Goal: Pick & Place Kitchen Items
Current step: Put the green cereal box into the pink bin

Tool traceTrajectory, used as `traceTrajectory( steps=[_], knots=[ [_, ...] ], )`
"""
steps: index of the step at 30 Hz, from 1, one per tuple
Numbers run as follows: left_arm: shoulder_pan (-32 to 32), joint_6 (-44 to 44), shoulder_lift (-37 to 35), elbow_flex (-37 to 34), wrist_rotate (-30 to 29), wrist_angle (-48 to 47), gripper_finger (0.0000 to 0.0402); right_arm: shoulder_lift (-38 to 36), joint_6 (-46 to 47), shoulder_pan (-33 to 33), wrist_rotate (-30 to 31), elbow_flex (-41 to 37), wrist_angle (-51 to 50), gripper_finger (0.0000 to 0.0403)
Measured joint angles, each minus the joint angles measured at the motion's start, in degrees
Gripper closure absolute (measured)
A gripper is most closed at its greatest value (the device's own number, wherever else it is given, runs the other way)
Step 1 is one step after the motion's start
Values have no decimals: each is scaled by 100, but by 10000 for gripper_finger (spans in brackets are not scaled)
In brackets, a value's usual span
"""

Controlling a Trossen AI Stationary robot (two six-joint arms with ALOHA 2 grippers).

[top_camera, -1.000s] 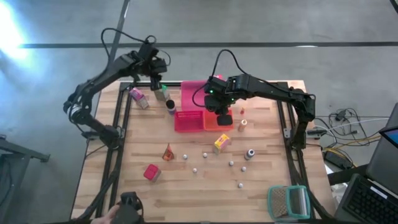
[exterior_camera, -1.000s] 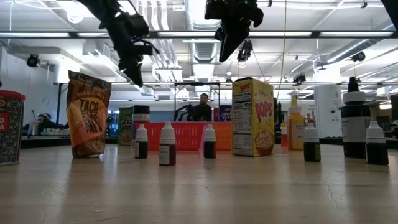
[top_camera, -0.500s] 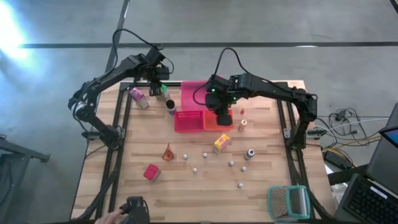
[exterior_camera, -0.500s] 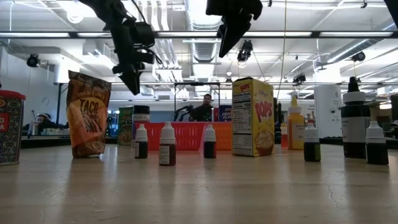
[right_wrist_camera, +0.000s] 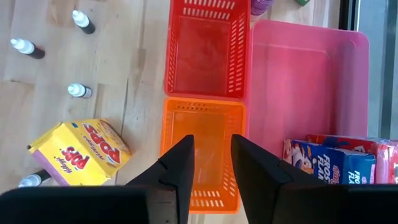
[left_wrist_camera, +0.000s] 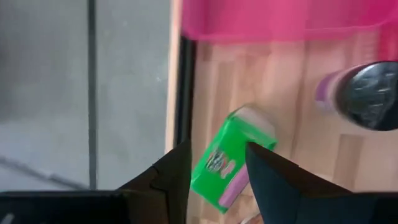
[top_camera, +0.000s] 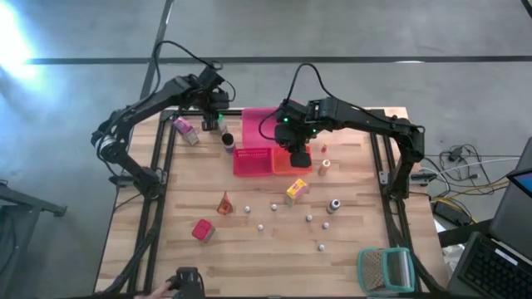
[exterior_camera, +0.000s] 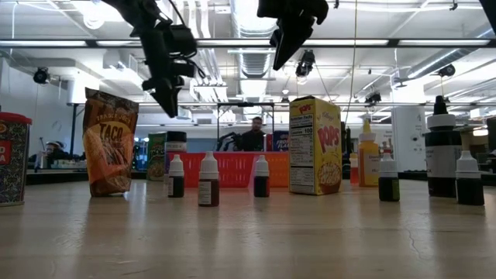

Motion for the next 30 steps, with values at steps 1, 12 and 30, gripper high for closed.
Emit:
traceTrajectory(
  steps=[1,12,30],
  knots=[
    [-3,92,0,0,25,2,245,0,0,0,0,0,0,311],
    [12,-74,0,0,34,109,179,0,-79,0,1,0,-2,344],
    [23,-30,128,-11,28,-151,154,0,-101,0,-116,0,-2,298]
  ],
)
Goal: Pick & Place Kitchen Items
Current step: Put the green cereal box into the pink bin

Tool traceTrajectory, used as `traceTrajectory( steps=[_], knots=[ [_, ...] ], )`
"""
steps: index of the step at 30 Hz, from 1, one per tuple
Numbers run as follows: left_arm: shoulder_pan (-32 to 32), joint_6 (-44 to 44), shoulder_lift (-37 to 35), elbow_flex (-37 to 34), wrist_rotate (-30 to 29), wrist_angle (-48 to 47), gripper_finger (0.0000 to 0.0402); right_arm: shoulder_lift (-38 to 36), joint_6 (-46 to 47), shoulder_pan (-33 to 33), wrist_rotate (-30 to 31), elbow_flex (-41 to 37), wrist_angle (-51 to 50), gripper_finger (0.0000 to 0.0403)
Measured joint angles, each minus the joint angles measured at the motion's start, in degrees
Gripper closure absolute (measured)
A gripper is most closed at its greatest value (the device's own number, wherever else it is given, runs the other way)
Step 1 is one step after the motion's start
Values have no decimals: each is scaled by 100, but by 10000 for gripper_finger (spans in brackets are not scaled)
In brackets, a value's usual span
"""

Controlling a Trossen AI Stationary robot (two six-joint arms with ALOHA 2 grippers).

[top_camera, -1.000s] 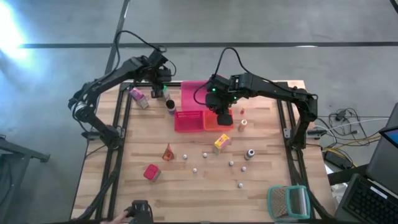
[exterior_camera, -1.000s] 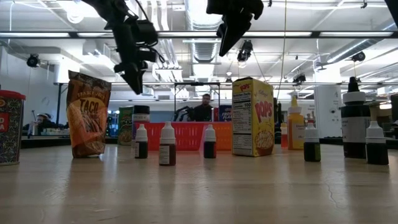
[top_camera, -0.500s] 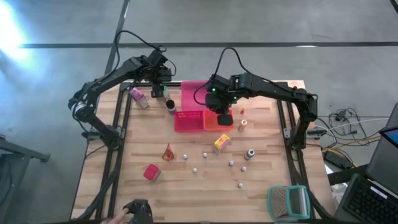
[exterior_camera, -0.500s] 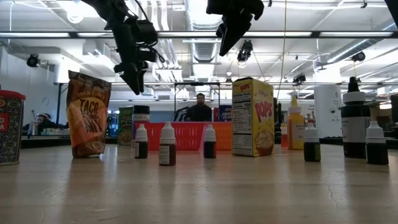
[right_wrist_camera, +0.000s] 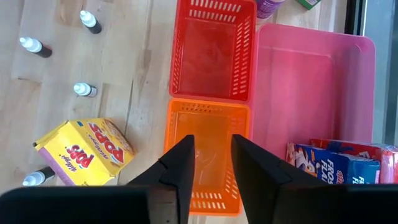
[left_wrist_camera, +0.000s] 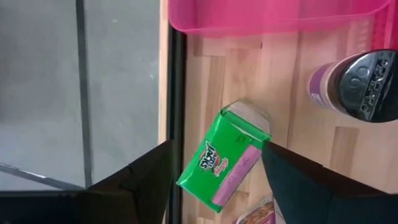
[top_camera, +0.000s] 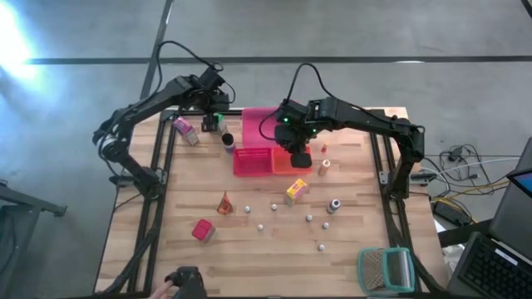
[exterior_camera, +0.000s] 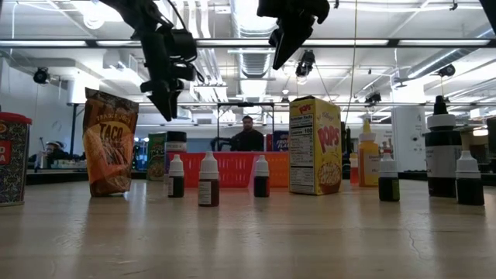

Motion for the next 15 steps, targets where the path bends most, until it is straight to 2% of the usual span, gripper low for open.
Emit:
traceTrajectory(
  steps=[15],
  knots=[
    [53,37,335,-2,69,-150,158,0,0,0,-15,0,-2,283]
  ],
)
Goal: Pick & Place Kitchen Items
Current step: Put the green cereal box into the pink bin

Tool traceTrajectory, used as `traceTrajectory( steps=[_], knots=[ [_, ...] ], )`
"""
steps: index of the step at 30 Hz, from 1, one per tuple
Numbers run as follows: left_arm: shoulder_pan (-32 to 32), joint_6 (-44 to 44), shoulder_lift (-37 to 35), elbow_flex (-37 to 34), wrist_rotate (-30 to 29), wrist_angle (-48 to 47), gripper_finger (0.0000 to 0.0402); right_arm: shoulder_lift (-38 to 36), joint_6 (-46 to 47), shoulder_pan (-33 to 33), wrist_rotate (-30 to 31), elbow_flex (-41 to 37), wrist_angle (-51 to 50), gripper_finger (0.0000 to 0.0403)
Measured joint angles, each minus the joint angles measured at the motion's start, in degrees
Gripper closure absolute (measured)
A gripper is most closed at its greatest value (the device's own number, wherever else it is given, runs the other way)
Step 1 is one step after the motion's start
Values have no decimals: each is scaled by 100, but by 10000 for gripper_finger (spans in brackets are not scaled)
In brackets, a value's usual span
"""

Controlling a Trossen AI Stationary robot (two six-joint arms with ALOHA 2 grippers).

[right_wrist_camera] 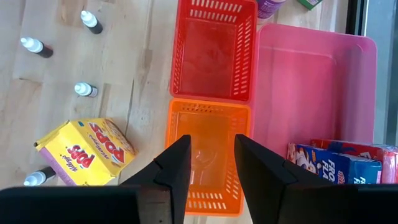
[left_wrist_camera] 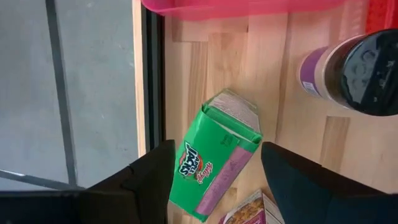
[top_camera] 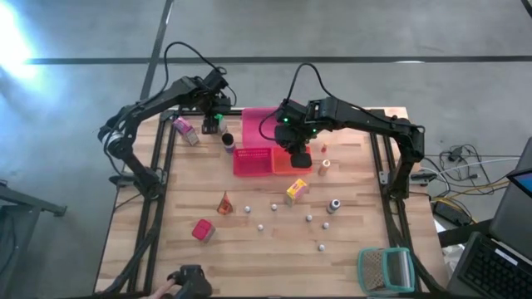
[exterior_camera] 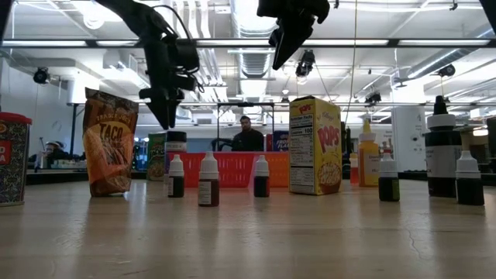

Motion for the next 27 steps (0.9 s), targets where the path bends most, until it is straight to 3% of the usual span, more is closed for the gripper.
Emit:
traceTrajectory(
  steps=[16,27],
  knots=[
    [8,266,414,9,-368,-92,164,0,-55,-4,-237,0,-7,341],
    [6,486,228,-4,-400,-186,175,2,-148,-2,-302,0,-4,354]
  ],
)
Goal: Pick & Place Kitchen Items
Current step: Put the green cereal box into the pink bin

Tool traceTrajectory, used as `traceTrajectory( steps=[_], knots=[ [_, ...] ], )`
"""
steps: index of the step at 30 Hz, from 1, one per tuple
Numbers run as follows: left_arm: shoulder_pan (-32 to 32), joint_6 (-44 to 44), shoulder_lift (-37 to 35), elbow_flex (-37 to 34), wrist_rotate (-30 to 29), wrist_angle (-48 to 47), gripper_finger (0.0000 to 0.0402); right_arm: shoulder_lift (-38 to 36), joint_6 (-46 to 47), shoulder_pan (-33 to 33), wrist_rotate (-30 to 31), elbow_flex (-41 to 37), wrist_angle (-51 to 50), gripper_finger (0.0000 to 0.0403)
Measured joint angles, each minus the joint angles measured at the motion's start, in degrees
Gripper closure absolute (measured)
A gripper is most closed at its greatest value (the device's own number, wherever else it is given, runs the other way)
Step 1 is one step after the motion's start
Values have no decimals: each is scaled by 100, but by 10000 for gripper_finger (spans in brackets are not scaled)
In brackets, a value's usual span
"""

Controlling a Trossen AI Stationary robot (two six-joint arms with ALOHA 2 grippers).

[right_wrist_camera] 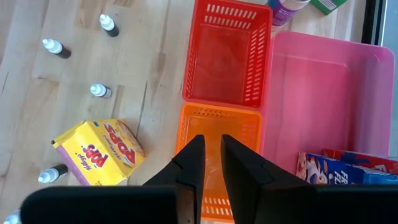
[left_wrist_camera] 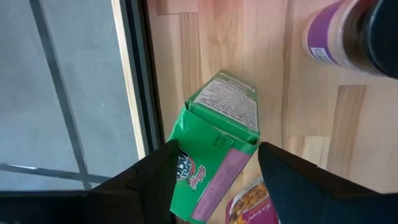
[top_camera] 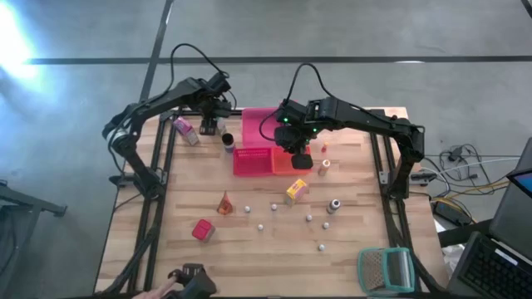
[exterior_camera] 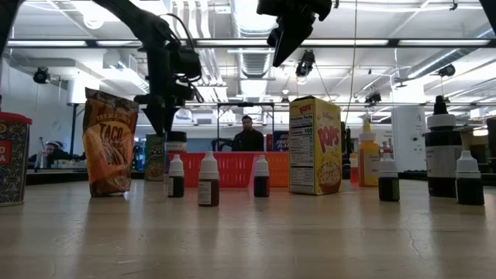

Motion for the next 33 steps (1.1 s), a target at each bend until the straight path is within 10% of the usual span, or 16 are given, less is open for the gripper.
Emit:
traceTrajectory(
  steps=[33],
  knots=[
    [-4,603,345,-94,-194,123,179,0,-3,2,2,0,7,281]
  ],
)
